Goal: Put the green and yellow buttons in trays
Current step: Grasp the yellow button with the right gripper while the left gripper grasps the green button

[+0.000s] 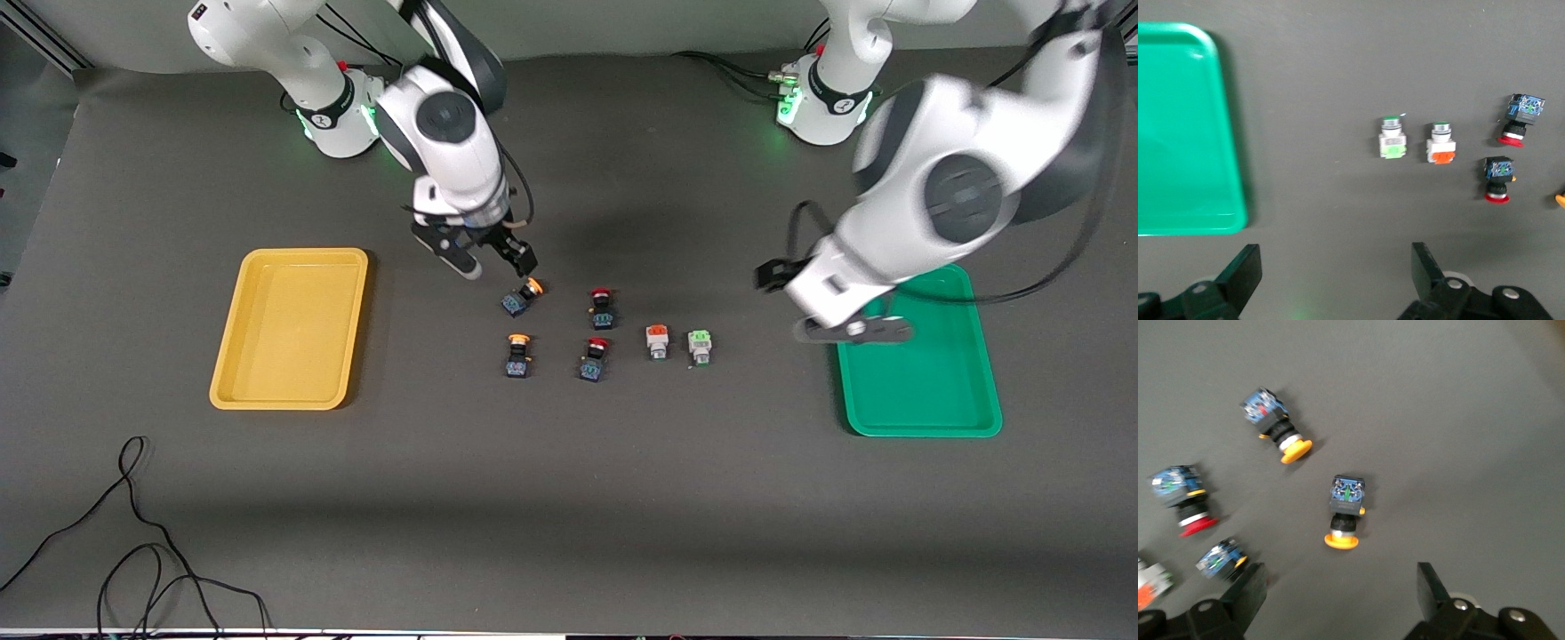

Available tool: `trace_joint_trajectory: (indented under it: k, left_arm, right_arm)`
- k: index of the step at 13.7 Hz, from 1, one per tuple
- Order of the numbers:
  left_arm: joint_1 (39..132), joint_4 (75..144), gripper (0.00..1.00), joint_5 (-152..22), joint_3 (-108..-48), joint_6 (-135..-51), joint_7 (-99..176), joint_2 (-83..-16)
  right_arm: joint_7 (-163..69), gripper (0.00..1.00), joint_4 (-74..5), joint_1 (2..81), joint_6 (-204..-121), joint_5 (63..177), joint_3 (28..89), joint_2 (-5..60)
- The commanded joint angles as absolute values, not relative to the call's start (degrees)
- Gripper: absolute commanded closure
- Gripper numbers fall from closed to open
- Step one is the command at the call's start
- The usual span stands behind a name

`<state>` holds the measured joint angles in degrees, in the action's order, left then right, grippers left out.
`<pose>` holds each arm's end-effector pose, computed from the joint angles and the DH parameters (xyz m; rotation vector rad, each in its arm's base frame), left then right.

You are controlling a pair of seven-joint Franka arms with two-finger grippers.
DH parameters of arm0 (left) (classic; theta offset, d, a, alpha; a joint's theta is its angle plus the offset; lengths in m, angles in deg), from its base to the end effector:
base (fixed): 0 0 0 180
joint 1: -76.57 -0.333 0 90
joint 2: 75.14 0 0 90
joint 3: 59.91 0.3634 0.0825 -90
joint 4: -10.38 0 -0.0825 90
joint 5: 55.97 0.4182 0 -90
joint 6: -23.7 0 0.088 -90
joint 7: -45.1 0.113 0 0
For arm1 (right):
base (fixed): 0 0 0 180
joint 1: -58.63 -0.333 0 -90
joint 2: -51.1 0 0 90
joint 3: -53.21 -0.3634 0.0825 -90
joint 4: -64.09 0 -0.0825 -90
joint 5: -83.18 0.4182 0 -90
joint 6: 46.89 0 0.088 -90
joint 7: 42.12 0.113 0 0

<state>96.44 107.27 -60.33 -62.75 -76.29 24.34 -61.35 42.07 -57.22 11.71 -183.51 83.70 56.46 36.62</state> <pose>0.6003 -0.2564 0.4689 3.1148 -0.0210 -0.3199 0.4414 0.4226 0.3105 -2.9353 1.0912 -0.0214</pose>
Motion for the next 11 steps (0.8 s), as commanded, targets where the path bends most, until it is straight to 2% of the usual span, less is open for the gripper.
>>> trace_joint_trajectory:
  k: [1, 5, 11]
  left_arm:
    - [99.9, 107.1, 0.0, -60.8, -61.9, -80.1, 21.5, -56.0]
    - [100.8, 109.9, 0.0, -60.8, -62.0, -87.6, 19.8, -49.0]
    - [103.3, 117.3, 0.0, -60.8, -62.0, -103.3, 19.5, -44.6]
  right_arm:
    - [44.1, 0.0, -55.9, 10.9, -189.7, 82.5, 56.7, 29.1]
    - [44.1, 0.0, -55.7, 10.8, -193.0, 82.5, 56.7, 25.0]
    - [44.1, 0.0, -55.4, 10.9, -196.8, 82.5, 56.7, 21.5]
